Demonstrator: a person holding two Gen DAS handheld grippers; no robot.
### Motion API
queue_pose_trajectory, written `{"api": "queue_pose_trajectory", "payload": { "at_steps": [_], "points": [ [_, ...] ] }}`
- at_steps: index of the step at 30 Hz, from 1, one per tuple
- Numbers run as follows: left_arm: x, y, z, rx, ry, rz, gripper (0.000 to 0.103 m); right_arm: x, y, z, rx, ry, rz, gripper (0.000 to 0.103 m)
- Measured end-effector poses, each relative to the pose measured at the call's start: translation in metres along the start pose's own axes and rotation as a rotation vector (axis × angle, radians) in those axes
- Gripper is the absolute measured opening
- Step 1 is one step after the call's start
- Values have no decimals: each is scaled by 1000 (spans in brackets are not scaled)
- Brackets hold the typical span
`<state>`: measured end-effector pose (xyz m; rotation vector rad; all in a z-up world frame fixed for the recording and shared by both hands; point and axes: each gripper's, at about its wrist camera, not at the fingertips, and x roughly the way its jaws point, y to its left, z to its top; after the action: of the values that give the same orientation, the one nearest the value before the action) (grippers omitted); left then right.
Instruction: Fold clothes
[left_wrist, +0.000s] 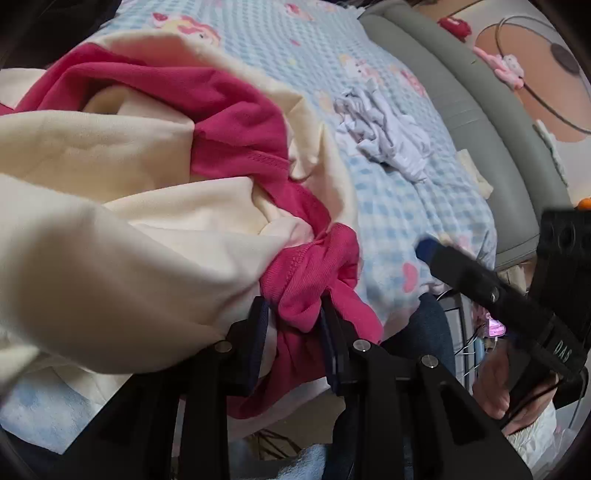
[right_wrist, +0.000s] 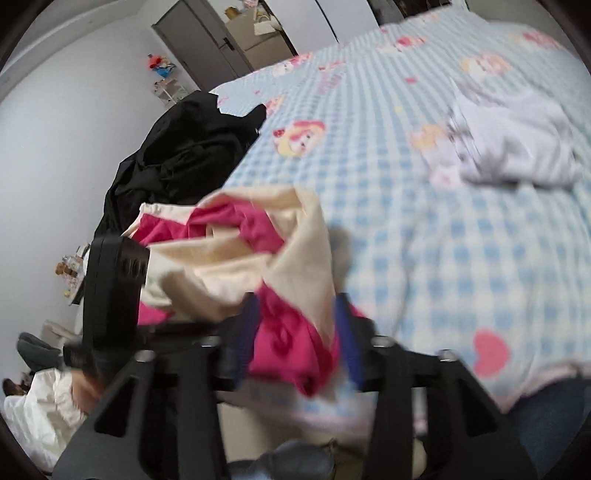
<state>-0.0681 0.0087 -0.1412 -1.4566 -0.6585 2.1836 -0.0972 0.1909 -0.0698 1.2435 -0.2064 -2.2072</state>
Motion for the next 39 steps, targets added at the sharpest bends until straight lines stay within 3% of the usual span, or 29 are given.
{"api": "queue_pose_trajectory", "payload": {
  "at_steps": [3, 5, 8, 10, 12, 14, 16, 18, 20, 21, 23, 24, 25, 28, 31, 33, 35, 37, 39],
  "points": [
    [-14, 0, 1, 3, -35, -26, 30, 21, 10, 9, -51, 41, -6, 63],
    [-27, 2, 3, 5, -73, 8, 31, 41, 12, 12, -69, 75, 14, 63],
    [-53, 18, 5, -61, -141, 32, 32, 59, 6, 12, -82, 113, -75, 54],
    [-77, 33, 1, -127, -206, 80, 34, 60, -1, 15, -62, 116, -80, 55],
    [-103, 51, -7, -207, -274, 112, 43, 58, -4, 22, -59, 104, -92, 57],
    [-117, 69, -15, -282, -300, 124, 68, 55, -1, 33, -89, 69, -118, 62],
    [-123, 86, -21, -334, -292, 110, 77, 60, 3, 48, -136, 52, -158, 93],
    [-113, 103, -18, -368, -255, 69, 81, 84, 2, 57, -164, 117, -136, 95],
    [-99, 112, -9, -388, -241, 80, 82, 119, -3, 56, -161, 240, -94, 87],
    [-93, 114, -3, -394, -242, 100, 77, 134, -6, 54, -148, 292, -58, 56],
    [-90, 111, 18, -361, -251, 200, 34, 136, -8, 53, -119, 272, -78, 32],
    [-91, 108, 31, -335, -265, 228, 30, 123, -10, 58, -97, 222, -61, 14],
    [-95, 103, 43, -305, -284, 241, 23, 109, -11, 63, -73, 168, -40, 10],
    [-116, 75, 93, -186, -363, 245, 17, 41, -15, 92, -81, -42, -81, 10],
    [-152, 15, 137, 26, -498, 227, 15, -53, -20, 118, -57, -278, -106, 9],
    [-178, -24, 154, 133, -577, 192, 15, -115, -16, 118, -44, -458, -127, 10],
    [-187, -43, 167, 151, -594, 173, 15, -155, -21, 105, 26, -562, -105, 10],
    [-179, -50, 178, 140, -575, 200, 16, -150, -31, 84, 106, -501, -81, 11],
    [-160, -44, 183, 142, -502, 265, 16, -135, -43, 60, 170, -404, -70, 12]
  ]
}}
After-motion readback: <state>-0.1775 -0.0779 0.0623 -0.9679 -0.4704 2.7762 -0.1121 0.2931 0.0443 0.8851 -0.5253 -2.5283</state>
